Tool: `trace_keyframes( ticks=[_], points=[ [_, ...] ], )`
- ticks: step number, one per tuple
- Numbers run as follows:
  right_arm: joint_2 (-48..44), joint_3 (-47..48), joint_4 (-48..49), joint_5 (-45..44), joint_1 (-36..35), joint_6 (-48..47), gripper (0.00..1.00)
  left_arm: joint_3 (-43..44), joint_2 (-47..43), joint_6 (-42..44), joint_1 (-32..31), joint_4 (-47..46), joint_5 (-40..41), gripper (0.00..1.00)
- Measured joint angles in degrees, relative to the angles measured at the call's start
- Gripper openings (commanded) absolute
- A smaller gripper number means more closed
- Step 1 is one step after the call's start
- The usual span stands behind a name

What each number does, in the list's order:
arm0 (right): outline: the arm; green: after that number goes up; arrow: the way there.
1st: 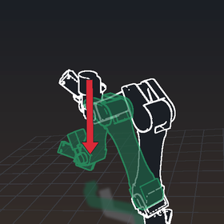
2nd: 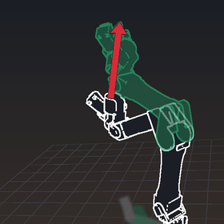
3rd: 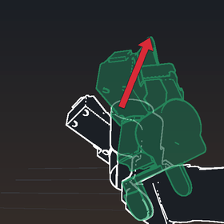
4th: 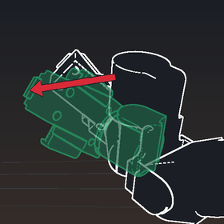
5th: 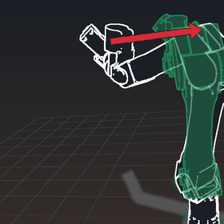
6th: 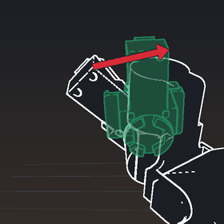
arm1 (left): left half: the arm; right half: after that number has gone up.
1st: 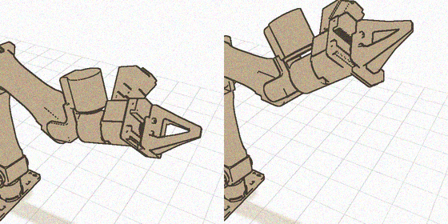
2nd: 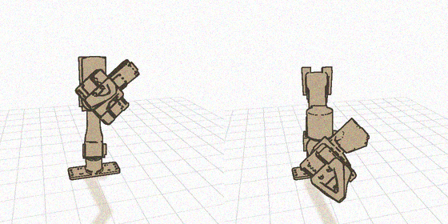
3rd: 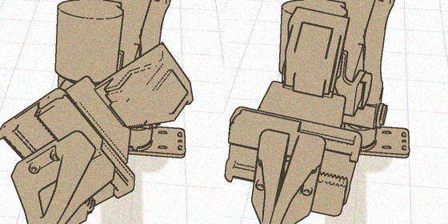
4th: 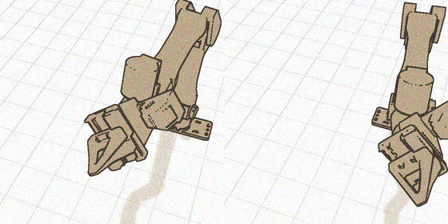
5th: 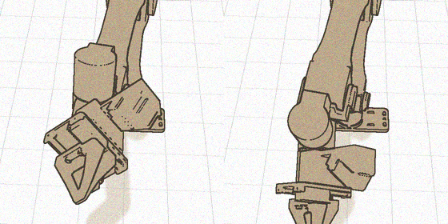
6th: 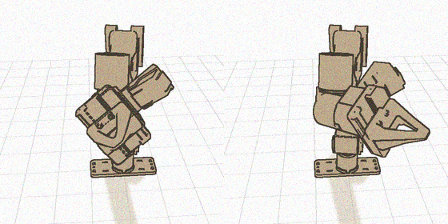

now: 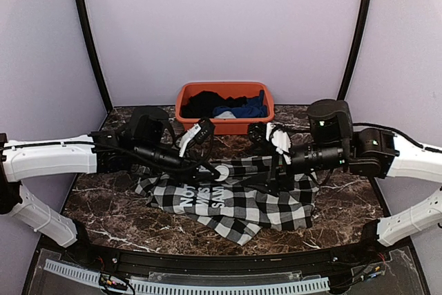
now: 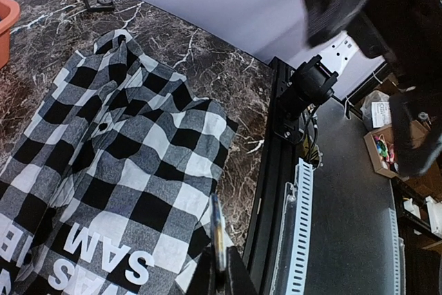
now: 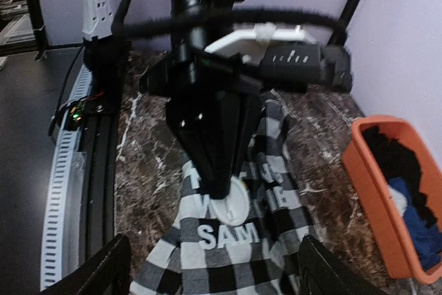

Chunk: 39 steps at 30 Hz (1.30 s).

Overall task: Pin the brooch onto the clothing
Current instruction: Pass from the left arm to the right

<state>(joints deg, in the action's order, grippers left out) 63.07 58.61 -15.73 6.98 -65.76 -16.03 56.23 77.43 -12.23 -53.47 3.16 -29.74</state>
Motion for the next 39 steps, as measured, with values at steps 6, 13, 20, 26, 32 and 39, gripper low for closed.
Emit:
trace_keyframes(
  ticks=[6,13,20,26,32,39],
  points=[
    [2.1,0.4,-1.1,19.5,8.6,12.3,0.64,0.0,-2.1,3.6,0.0,3.4,-1.9,0.01],
    [7.1,3.1,2.0,30.4,11.7,18.3,0.49,0.0,-2.7,5.2,-0.1,5.3,-3.7,0.01],
    [15.6,4.4,2.4,34.3,11.8,19.6,0.41,0.0,-2.7,5.1,-0.3,5.0,-5.2,0.01],
    [17.6,6.3,2.4,34.6,11.8,19.0,0.38,-0.1,-3.2,5.1,-0.4,4.6,-6.3,0.01],
    [18.6,7.2,2.8,35.9,11.8,17.8,0.38,-0.2,-4.0,5.0,-0.4,4.1,-6.7,0.01],
    [19.1,7.2,2.8,37.1,11.8,16.2,0.35,-0.5,-4.0,4.7,-0.4,3.4,-6.9,0.01]
  ],
)
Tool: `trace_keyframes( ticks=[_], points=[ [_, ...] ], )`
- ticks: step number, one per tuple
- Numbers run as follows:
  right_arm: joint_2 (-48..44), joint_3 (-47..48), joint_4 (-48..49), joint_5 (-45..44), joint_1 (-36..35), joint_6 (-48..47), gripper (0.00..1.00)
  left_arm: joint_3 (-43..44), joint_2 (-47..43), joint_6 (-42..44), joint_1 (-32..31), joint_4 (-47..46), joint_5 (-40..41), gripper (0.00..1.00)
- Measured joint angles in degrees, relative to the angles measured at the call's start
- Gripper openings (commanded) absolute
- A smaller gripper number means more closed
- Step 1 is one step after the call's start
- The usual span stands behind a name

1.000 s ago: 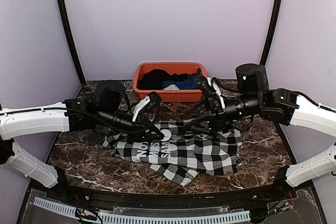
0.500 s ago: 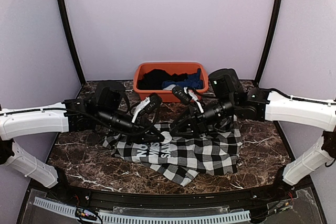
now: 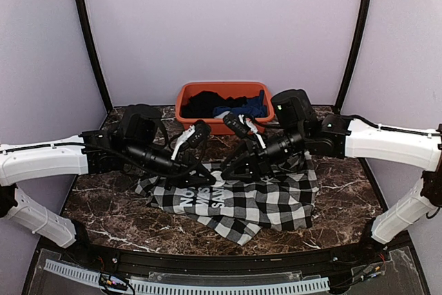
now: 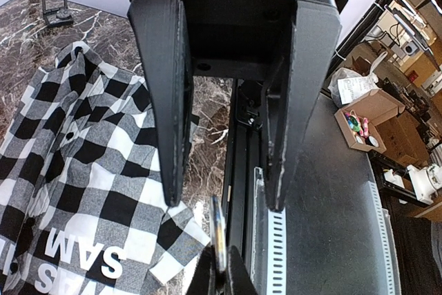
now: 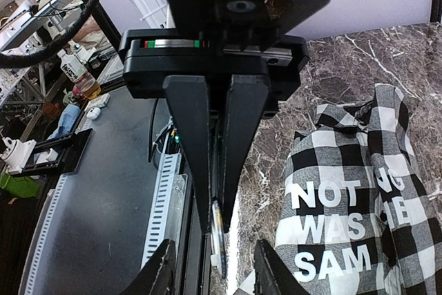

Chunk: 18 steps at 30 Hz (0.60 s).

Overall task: Pin the brooch onto the clothing
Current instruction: Pass from the left arm to the right

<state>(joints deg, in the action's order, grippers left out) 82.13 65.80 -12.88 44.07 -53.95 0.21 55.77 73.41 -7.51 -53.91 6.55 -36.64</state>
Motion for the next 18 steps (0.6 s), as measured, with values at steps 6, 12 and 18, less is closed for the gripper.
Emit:
trace_keyframes(
  ticks=[6,12,18],
  points=[
    [0.8,0.0,0.0,-0.1,0.0,-0.8,0.31,0.0,0.1,-0.4,0.0,-1.0,-0.4,0.01],
    [2.0,0.0,-0.5,-0.3,0.0,-1.4,0.21,0.0,0.2,-0.7,0.0,-1.7,-0.8,0.01],
    [2.0,0.6,-0.7,-0.1,0.0,-1.7,0.19,-0.1,0.6,-0.7,0.0,-2.1,-1.2,0.01]
  ],
)
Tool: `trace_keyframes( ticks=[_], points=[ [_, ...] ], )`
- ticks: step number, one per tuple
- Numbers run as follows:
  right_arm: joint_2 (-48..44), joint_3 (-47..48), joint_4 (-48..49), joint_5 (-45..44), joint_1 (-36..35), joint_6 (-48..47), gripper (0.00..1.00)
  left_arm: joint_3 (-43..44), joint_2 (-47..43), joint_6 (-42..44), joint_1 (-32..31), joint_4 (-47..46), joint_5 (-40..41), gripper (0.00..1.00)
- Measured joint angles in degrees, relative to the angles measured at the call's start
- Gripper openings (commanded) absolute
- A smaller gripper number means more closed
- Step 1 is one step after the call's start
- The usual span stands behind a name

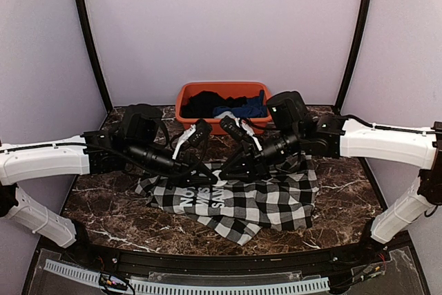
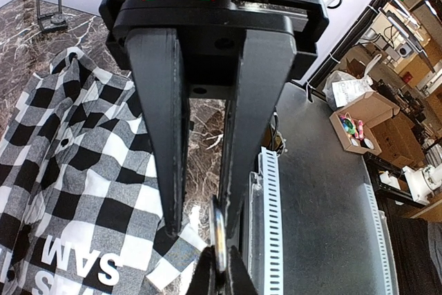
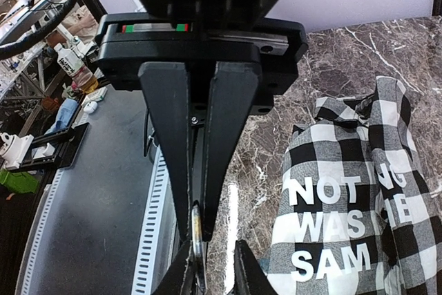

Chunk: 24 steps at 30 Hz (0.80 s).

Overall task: Pin the brooch onto the clothing
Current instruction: Pass from the left arm to the right

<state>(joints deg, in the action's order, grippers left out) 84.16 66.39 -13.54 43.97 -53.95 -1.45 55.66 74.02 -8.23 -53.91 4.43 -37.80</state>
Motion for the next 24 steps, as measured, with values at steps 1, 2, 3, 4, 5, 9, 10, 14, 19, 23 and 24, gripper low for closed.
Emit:
trace_keyframes(
  ticks=[1,2,3,4,5,9,10,14,19,23,24],
  points=[
    [0.0,0.1,0.0,0.0,0.0,0.0,0.19,0.0,0.0,0.0,0.0,-0.1,-0.1,0.01],
    [0.0,0.2,-0.1,0.1,0.0,0.0,0.18,-0.1,0.0,0.0,0.0,-0.1,-0.1,0.01],
    [0.0,0.2,-0.1,0.2,0.0,0.0,0.18,-0.1,0.0,0.0,0.0,-0.1,-0.2,0.01],
    [0.0,0.3,-0.2,0.2,0.0,0.0,0.17,-0.2,0.0,0.0,0.0,-0.1,-0.3,0.01],
    [0.1,0.4,-0.2,0.2,0.0,0.0,0.16,-0.3,0.0,0.0,0.0,-0.1,-0.3,0.01],
    [0.2,0.5,-0.2,0.9,0.0,0.1,0.00,-0.3,0.0,-0.2,0.0,-0.1,-0.2,0.02],
    [0.2,0.5,-0.3,1.3,0.0,0.2,0.00,-0.4,0.0,-0.2,0.0,-0.1,-0.1,0.03],
    [0.5,0.7,-0.7,2.3,0.0,-0.2,0.00,-0.7,0.0,-0.4,0.0,-0.4,-0.3,0.22],
    [0.9,0.7,-0.6,2.1,0.0,-0.1,0.00,-1.7,-0.1,-1.2,0.0,-2.3,0.4,0.67],
    [-0.6,-0.6,1.6,0.2,0.2,1.3,0.00,-4.2,-2.3,-2.1,0.0,-4.3,2.6,0.92],
    [-1.4,-1.3,2.5,-0.4,0.3,2.1,0.00,-5.0,-3.6,-2.4,0.0,-4.9,3.6,0.97]
  ],
)
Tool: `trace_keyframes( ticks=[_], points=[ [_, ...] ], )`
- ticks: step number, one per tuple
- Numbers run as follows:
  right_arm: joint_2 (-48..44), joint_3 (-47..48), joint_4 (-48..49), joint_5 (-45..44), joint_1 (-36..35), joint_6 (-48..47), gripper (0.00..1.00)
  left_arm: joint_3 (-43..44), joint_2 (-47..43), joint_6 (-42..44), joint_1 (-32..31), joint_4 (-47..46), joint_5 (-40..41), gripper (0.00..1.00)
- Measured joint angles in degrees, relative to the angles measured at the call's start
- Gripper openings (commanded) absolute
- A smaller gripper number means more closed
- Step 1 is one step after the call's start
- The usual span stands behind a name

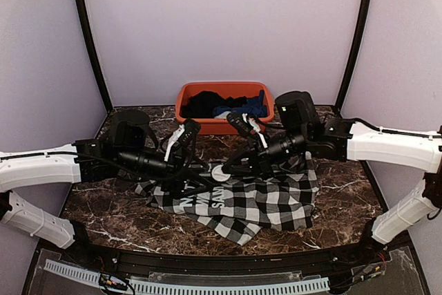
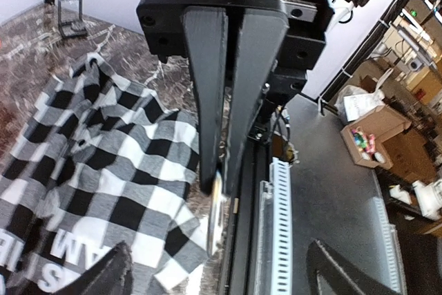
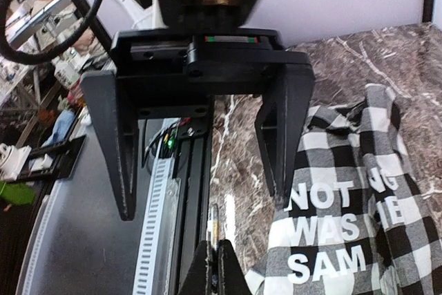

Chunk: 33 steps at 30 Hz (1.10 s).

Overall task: Pin the brooch onto the clothing
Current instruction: Pass from the left arm to the right, then pass from the right arm to the left

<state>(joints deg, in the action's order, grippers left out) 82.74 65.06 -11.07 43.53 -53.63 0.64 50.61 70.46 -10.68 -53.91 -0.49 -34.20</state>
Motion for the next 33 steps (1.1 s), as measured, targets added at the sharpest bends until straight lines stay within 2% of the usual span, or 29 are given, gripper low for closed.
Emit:
trace_keyframes(
  ticks=[4,7,10,13,17,21,28,33],
  points=[
    [-6.2,-6.9,10.1,-3.8,0.8,7.4,0.00,-3.3,-5.2,-1.2,0.0,-4.3,3.8,0.99],
    [-11.9,-15.4,24.2,-7.0,0.8,17.2,0.00,-7.0,-8.1,-3.0,0.0,-10.3,6.4,0.99],
    [-14.8,-23.8,37.7,-10.4,0.6,26.6,0.00,-8.9,-7.5,-4.9,0.0,-15.1,6.9,0.97],
    [-13.9,-28.1,45.2,-15.2,-1.1,32.1,0.00,-8.7,-3.3,-6.9,0.0,-19.7,6.0,0.89],
    [-12.8,-29.2,50.7,-20.1,-4.8,34.4,0.00,-8.2,2.2,-8.7,0.0,-22.4,4.3,0.76],
    [-13.2,-31.7,56.7,-24.0,-6.6,35.1,0.00,-6.3,5.4,-9.9,0.1,-23.8,2.6,0.69],
    [-13.2,-32.2,58.3,-27.1,-7.5,35.0,0.00,-5.7,6.0,-11.7,0.1,-28.4,0.5,0.50],
    [-13.2,-32.5,58.6,-28.6,-7.6,34.1,0.00,-5.6,6.7,-12.7,0.1,-30.1,-1.5,0.42]
  ],
)
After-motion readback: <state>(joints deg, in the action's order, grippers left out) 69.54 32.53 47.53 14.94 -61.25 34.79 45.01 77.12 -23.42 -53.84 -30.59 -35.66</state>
